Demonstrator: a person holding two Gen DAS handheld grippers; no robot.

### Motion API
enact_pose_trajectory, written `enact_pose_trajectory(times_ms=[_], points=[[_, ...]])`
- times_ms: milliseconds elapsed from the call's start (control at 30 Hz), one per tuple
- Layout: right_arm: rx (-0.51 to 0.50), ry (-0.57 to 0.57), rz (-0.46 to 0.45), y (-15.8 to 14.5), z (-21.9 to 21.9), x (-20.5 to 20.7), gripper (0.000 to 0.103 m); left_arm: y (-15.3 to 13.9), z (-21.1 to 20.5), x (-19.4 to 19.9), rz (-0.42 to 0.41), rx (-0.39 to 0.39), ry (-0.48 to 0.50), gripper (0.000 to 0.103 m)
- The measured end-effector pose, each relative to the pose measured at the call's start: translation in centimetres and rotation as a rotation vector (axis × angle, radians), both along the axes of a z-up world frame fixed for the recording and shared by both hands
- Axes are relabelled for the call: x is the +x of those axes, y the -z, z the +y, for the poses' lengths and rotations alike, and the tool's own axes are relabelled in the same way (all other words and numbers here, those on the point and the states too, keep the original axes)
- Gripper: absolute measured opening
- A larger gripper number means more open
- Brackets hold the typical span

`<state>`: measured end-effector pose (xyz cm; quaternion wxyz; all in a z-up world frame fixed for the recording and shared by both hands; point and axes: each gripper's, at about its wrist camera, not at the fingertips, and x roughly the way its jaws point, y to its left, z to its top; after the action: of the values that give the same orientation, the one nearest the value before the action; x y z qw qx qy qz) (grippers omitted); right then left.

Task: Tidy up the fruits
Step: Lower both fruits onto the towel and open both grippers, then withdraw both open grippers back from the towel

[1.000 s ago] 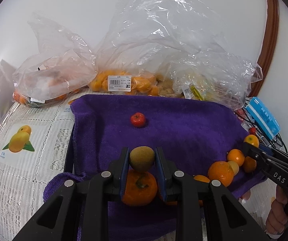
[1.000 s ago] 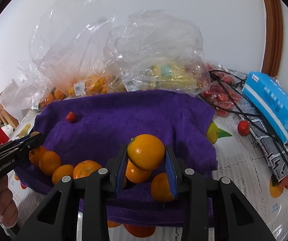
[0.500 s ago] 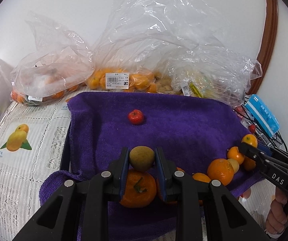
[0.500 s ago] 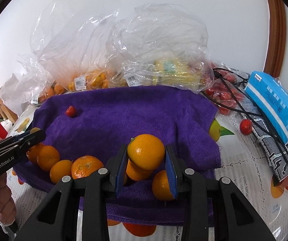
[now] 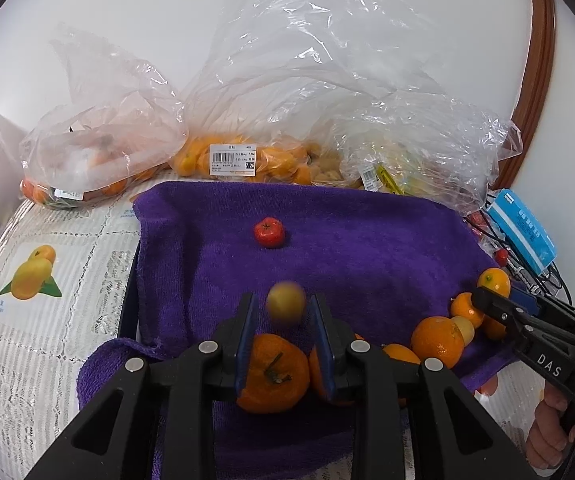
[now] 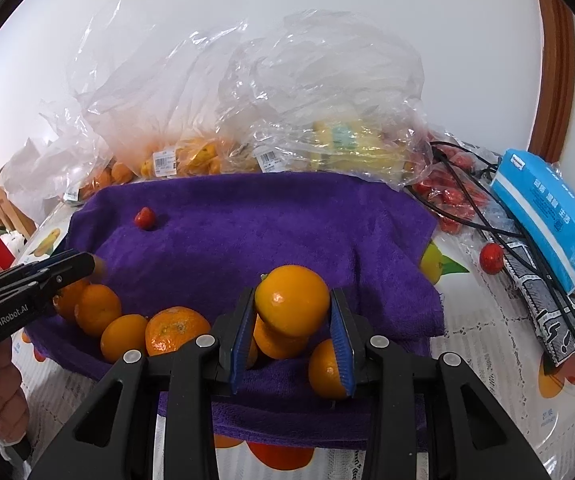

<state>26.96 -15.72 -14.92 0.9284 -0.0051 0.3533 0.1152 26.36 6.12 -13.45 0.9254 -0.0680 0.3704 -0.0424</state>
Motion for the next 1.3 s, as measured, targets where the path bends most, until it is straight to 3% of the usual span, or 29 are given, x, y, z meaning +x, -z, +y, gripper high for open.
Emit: enact_pose_trajectory(times_ms=[600,1300], points=[[-0.004,-0.014,-0.008,-0.1,0.3,-0.3,0.039,-0.8,0.6,-0.8,-0.033,-0.018,-0.018,0.041],[0.048,-0.008,-0.069,-1.5,1.0,-3.6,0.050,-1.3,-0.7,-2.7,-0.078,0.009,-0.009,0.041]])
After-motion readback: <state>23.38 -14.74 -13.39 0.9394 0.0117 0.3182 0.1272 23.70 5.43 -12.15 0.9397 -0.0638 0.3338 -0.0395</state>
